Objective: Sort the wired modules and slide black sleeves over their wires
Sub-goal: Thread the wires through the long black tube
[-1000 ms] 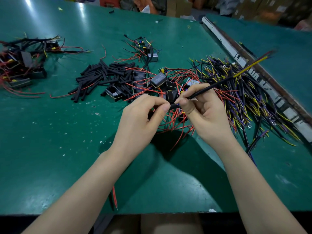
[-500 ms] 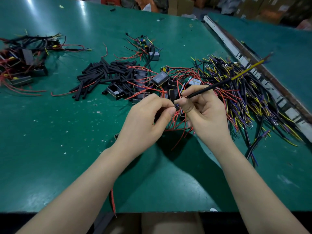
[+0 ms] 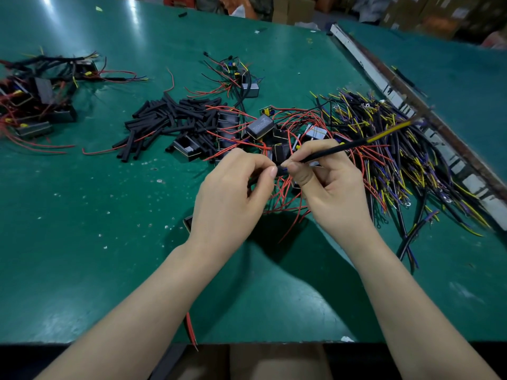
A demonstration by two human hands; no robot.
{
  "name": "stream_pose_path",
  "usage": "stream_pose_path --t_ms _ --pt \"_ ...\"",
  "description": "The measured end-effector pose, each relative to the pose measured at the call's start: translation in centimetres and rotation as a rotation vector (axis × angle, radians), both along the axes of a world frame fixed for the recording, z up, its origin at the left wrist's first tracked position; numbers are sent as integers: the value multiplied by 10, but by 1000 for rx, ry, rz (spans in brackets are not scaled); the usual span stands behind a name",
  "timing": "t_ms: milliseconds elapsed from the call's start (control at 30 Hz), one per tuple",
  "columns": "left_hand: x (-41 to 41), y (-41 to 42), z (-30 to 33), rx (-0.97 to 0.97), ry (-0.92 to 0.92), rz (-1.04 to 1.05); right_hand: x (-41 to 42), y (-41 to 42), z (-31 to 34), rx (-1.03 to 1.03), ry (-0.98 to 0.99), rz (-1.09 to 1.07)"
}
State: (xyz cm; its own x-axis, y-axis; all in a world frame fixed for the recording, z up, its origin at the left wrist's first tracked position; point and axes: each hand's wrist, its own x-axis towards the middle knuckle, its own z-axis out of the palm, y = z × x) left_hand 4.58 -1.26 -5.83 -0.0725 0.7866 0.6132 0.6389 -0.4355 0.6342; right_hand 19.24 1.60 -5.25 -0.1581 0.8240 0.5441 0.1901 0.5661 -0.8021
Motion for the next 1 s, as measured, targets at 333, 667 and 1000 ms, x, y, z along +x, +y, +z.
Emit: stream_pose_path --t_ms 333,667,1000 --pt "0 9 2 -23 22 -78 -1 2 1 -42 58 -20" --pt "-5 9 8 -60 -89 -177 2 1 5 -215 214 69" --pt "-4 10 6 -66 -102 -177 -1 0 5 -224 316 69"
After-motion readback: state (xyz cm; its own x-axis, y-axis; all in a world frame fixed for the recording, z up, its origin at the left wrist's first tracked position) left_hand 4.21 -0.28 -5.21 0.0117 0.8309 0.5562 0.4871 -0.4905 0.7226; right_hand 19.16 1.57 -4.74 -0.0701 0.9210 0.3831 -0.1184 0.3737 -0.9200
